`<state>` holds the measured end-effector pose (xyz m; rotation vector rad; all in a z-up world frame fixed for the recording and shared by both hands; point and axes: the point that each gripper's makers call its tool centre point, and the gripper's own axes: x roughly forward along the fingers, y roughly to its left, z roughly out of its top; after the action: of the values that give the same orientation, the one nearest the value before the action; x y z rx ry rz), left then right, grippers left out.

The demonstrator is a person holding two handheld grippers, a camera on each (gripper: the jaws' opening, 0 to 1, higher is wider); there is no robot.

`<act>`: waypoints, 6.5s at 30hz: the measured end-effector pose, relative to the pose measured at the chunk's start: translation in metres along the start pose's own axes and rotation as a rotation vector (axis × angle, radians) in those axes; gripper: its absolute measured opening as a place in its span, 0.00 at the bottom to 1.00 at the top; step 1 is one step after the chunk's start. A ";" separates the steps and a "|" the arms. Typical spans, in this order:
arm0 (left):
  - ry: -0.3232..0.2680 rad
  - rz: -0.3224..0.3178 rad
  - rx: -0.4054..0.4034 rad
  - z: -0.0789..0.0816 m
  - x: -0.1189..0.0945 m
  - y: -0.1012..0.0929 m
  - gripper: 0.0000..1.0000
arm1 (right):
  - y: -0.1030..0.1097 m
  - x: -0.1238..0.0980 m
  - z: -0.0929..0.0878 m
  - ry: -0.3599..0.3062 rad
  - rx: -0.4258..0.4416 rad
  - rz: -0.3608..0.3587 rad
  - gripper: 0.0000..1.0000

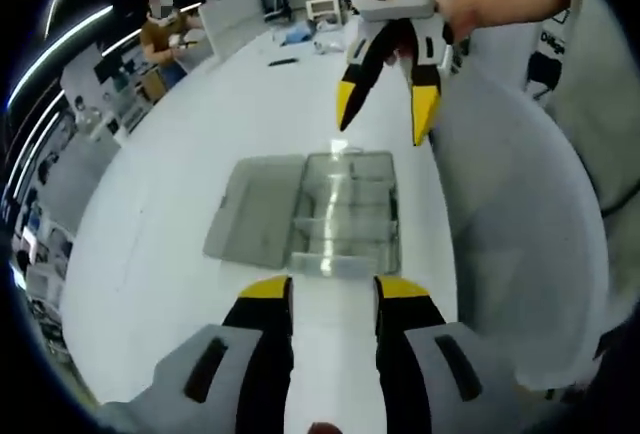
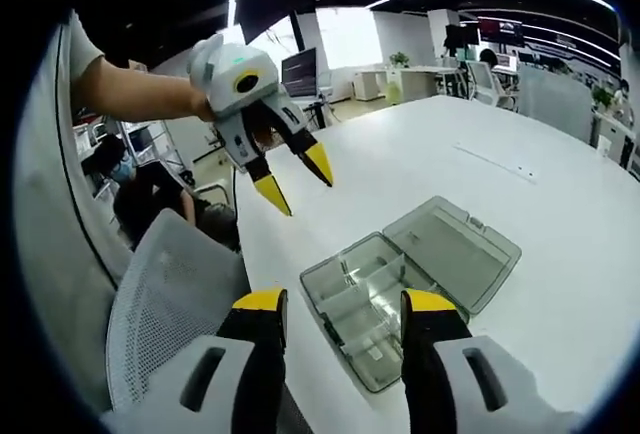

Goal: Insert the divider into the dual guide fixture by aligning both edges with the guide slots and pushing it downward to the bottom, including one-sided entry, uneven engagement, binding, and posture correction.

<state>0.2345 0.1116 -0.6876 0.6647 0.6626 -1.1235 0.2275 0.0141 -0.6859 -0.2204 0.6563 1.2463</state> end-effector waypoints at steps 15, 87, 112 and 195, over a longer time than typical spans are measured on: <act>-0.037 0.032 0.076 0.034 0.008 -0.011 0.28 | 0.006 0.006 0.028 -0.075 0.046 0.029 0.40; -0.107 0.303 0.235 0.085 0.009 -0.003 0.28 | 0.004 0.013 0.051 -0.128 0.369 0.106 0.00; -0.110 0.341 0.282 0.088 0.008 0.002 0.30 | 0.001 0.012 0.055 -0.173 0.506 0.147 0.00; -0.038 -0.181 -0.004 0.072 0.008 -0.049 0.01 | 0.047 0.004 0.019 -0.064 -0.264 0.238 0.00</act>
<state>0.1999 0.0383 -0.6551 0.5869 0.7026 -1.2983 0.1906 0.0421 -0.6640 -0.3268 0.4708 1.5636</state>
